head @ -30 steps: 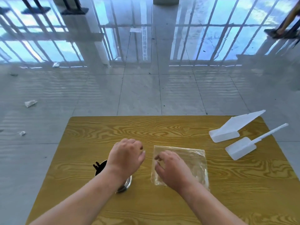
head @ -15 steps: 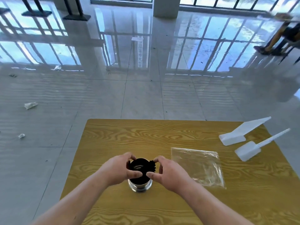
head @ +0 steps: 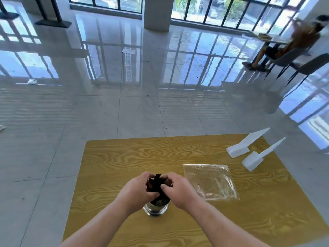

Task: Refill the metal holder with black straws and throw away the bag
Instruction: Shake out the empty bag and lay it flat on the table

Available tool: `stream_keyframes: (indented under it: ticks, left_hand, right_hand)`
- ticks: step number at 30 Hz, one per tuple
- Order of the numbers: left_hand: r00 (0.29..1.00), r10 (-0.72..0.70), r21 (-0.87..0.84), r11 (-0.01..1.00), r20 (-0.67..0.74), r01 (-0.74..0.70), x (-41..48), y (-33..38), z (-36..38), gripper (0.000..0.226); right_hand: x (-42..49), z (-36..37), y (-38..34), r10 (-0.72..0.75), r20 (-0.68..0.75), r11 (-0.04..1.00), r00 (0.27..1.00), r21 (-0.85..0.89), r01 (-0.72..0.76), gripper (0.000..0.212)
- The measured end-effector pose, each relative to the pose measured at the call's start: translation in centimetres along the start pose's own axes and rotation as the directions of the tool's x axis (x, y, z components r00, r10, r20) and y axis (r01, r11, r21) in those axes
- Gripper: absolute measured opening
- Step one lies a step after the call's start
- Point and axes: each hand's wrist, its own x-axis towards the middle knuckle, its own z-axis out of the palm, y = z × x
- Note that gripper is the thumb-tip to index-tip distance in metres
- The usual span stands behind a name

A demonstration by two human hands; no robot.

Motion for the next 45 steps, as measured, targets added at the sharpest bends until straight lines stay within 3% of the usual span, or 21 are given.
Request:
stream_keyframes:
  ticks: [7, 10, 13, 16, 19, 24, 28, 33, 38, 45]
  left_hand:
    - [0.997, 0.054, 0.1, 0.994, -0.058, -0.048, 0.6, 1.1, 0.4, 0.011]
    - [0.994, 0.078, 0.104, 0.992, -0.072, -0.07, 1.1, 1.7, 0.8, 0.008]
    - [0.993, 0.079, 0.081, 0.994, -0.088, -0.072, 1.1, 1.5, 0.8, 0.035]
    - [0.99, 0.072, 0.064, 0.996, -0.123, -0.065, 1.0, 1.5, 0.9, 0.063]
    - [0.991, 0.017, 0.093, 0.996, -0.133, -0.005, 1.1, 1.4, 0.7, 0.072]
    - [0.998, -0.018, 0.147, 0.989, -0.059, 0.027, 0.8, 1.7, 1.0, 0.011]
    - [0.996, -0.052, 0.115, 0.992, -0.076, 0.061, 0.6, 1.6, 1.0, 0.006]
    - [0.994, -0.075, 0.099, 0.992, -0.073, 0.083, -0.1, 2.0, 0.5, 0.024]
    - [0.992, -0.1, 0.119, 0.987, -0.077, 0.109, -0.3, 2.5, 0.0, 0.009]
    - [0.993, -0.077, 0.183, 0.979, -0.093, 0.093, 0.2, 3.1, -0.1, 0.02]
  right_hand:
    - [-2.0, 0.0, 0.8, -0.002, -0.082, 0.998, 0.997, 0.06, 0.007, 0.039]
    - [-2.6, -0.8, 1.4, -0.004, -0.133, 1.0, 0.991, 0.012, 0.005, 0.052]
    - [-2.7, -1.0, 1.9, 0.017, -0.147, 0.993, 0.989, -0.115, -0.035, 0.067]
    - [-2.5, -1.0, 2.0, 0.075, -0.079, 0.988, 0.994, -0.129, -0.085, 0.078]
    - [-1.8, -0.9, 2.1, 0.062, -0.011, 0.974, 0.998, -0.216, -0.063, 0.069]
    - [-0.5, -1.0, 1.8, -0.023, 0.022, 0.975, 0.999, -0.222, 0.027, 0.03]
    - [1.0, -1.5, 1.5, -0.079, 0.048, 0.968, 0.996, -0.237, 0.088, 0.017]
    - [2.0, -1.9, 0.8, -0.103, 0.126, 0.961, 0.987, -0.242, 0.132, 0.021]
    - [2.0, -1.7, -0.1, -0.088, 0.166, 0.977, 0.982, -0.178, 0.117, 0.031]
    - [1.5, -2.0, 0.1, -0.074, 0.161, 0.984, 0.984, -0.152, 0.099, 0.033]
